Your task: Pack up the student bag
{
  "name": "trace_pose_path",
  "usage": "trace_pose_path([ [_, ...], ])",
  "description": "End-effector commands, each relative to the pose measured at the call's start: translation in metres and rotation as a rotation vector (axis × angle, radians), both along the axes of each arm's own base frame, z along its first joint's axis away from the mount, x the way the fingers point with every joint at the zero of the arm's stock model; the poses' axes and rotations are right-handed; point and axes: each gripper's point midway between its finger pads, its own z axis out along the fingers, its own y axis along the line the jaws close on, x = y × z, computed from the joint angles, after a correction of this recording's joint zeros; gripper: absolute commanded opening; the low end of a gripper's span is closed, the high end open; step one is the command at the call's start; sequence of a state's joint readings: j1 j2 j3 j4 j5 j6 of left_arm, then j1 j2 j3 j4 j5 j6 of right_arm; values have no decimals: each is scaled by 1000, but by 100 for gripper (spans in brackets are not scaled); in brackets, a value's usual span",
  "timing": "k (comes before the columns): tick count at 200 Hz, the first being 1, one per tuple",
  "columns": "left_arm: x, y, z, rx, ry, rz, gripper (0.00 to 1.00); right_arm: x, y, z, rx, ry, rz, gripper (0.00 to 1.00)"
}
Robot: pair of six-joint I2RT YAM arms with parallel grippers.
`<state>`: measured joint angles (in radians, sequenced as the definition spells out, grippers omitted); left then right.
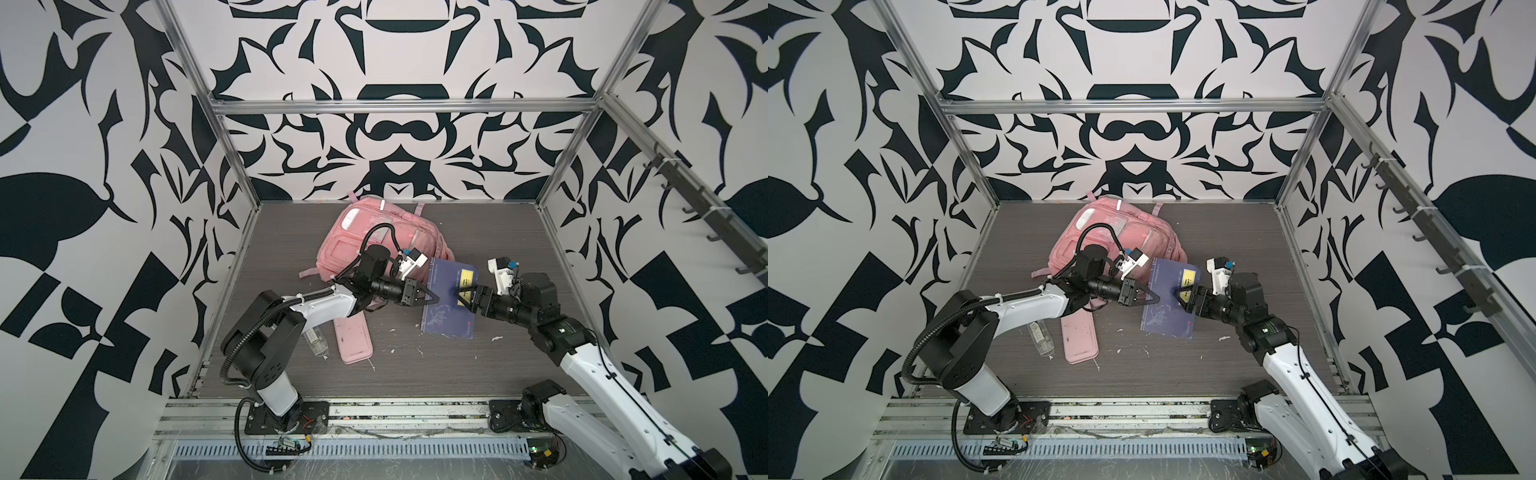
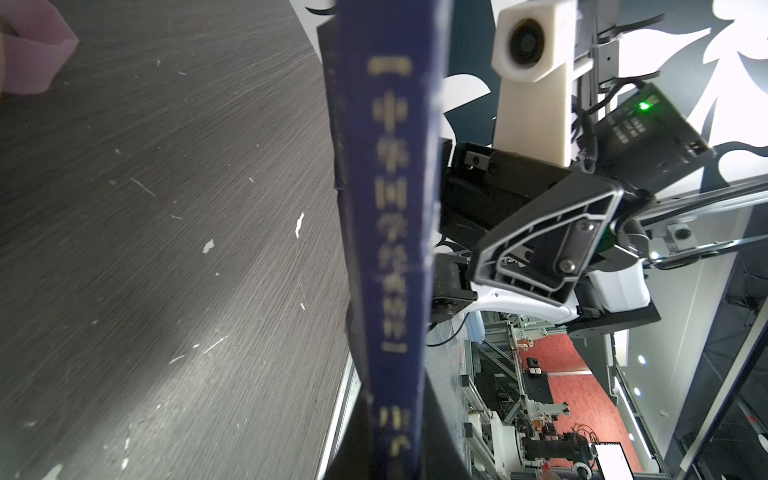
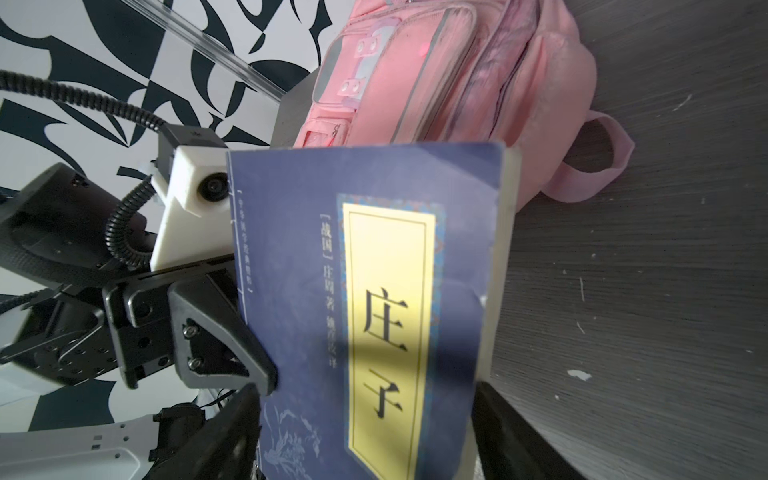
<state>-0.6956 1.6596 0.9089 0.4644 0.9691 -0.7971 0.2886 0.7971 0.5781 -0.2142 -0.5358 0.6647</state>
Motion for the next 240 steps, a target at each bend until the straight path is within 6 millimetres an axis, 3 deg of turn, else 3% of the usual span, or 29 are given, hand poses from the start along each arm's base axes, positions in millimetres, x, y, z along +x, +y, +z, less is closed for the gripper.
trace_pose_path([
  [1,-3,3,26,-90,-49,-36,0,0,7,12,82,-44,43,83],
  [64,0,6,26,-91,-40,-25,0,1,20,-5,187,4,120,85],
  [90,3,6,21,-79,-30,-12,0,-1,27,-1,249,6,159,84],
  [168,22,10,-12,41,17,79,0,-12,30,36,293,-59,211,53],
  [240,22,11,-13,56,15,80,0,-7,29,42,285,-66,197,25],
])
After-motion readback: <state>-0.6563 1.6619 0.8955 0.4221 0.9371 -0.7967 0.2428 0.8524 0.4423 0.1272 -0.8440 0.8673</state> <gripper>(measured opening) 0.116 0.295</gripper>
